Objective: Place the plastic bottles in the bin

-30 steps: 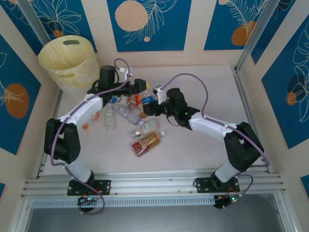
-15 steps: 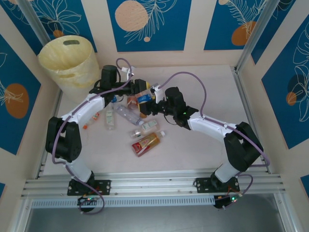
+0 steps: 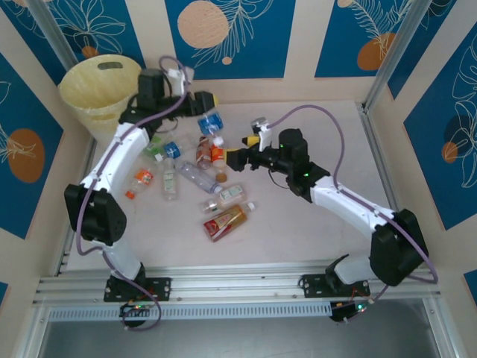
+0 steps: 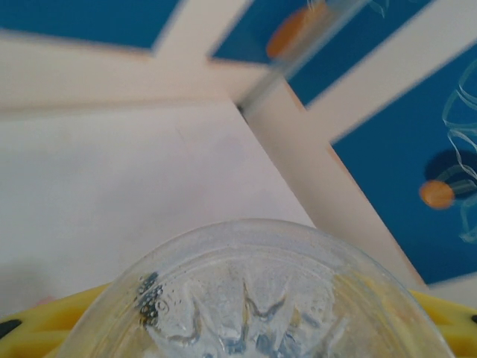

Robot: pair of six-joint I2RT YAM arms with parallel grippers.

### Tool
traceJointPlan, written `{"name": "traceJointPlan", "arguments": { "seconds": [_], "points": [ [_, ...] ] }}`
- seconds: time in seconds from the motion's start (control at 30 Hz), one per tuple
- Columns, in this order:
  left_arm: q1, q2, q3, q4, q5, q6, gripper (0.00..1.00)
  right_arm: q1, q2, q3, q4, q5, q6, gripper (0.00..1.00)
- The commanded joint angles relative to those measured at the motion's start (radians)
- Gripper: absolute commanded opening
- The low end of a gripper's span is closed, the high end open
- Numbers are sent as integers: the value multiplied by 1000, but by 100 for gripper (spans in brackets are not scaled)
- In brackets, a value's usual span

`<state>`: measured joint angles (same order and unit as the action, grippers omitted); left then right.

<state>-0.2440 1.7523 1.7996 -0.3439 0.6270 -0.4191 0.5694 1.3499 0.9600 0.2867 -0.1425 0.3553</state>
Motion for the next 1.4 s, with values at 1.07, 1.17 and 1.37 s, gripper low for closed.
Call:
{"name": "traceJointPlan", "arguments": {
  "seconds": [1.07, 1.17, 1.37],
  "points": [
    [407, 318, 541, -129, -935, 486, 57, 7, 75, -49, -21, 112, 96, 100],
    [428, 353, 541, -146, -937, 497, 57, 17, 98, -31, -33, 117, 90, 100],
    [446, 419, 534, -160, -977, 547, 58, 37, 147, 9, -58, 115, 75, 100]
  ]
}}
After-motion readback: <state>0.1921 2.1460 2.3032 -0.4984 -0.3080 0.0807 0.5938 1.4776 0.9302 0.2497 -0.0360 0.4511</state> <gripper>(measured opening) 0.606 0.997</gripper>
